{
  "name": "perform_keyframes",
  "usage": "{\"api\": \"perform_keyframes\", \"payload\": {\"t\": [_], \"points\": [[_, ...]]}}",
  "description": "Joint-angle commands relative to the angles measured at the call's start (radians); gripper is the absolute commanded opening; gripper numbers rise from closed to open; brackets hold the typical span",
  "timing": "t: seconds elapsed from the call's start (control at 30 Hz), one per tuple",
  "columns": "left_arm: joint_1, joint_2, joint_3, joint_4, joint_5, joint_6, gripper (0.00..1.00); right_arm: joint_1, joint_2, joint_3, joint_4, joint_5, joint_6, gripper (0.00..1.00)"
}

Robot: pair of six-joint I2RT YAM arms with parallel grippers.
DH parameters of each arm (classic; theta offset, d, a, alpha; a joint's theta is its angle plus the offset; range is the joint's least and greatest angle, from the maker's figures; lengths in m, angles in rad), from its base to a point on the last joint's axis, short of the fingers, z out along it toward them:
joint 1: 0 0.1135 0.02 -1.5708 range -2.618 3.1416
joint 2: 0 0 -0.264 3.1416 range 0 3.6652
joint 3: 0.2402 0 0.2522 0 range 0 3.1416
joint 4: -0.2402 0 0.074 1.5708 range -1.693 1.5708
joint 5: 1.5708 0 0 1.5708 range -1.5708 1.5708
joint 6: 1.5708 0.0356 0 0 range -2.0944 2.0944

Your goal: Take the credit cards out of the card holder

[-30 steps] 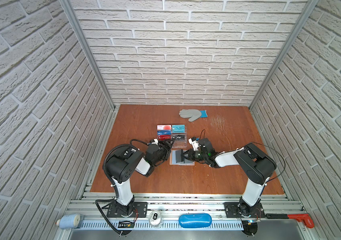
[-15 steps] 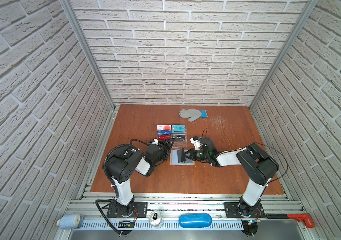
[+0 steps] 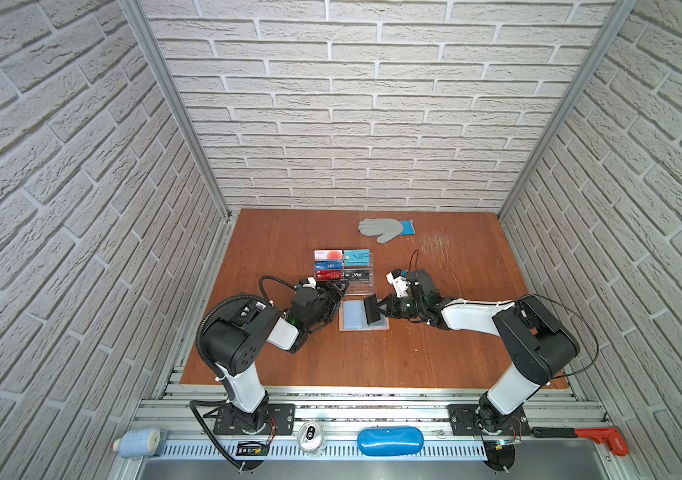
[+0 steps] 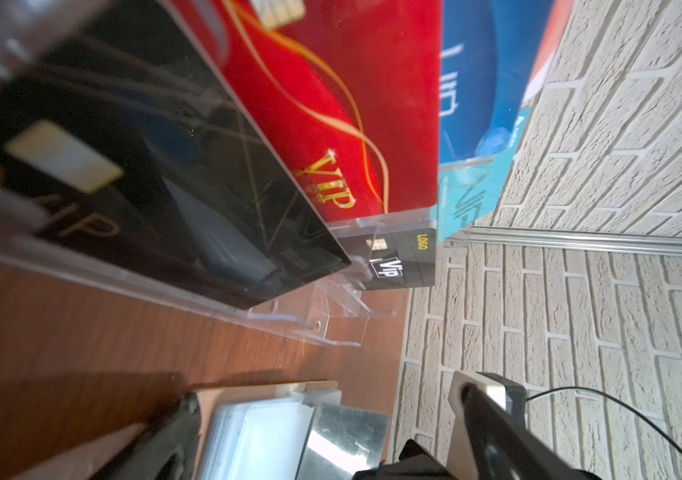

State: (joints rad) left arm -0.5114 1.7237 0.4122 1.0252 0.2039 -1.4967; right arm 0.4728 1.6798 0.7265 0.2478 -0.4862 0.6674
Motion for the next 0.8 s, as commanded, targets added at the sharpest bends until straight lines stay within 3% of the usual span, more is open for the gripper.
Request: {"api": "perform_keyframes", "payload": {"t": [0.0, 0.27, 0.57, 0.77], "points": [[-0.009, -0.047, 0.007, -0.048, 0.003, 0.055, 0.98, -0.006, -0.049, 0.022, -0.026, 0.016, -0.047, 0.06], [-0.060, -0.132, 0.069, -0.185, 0.016, 0.155, 0.98, -0.011, -0.137, 0.088, -0.125, -0.034, -0.071, 0.06], [-0.076, -0.160, 0.114, -0.157, 0.051, 0.196, 0.98, -0.014, -0.150, 0.150, -0.137, -0.131, -0.003, 0.06], [-0.088, -0.193, 0.109, -0.147, 0.051, 0.216, 0.90, -0.015, -0.107, 0.165, -0.088, -0.184, 0.031, 0.06]]}}
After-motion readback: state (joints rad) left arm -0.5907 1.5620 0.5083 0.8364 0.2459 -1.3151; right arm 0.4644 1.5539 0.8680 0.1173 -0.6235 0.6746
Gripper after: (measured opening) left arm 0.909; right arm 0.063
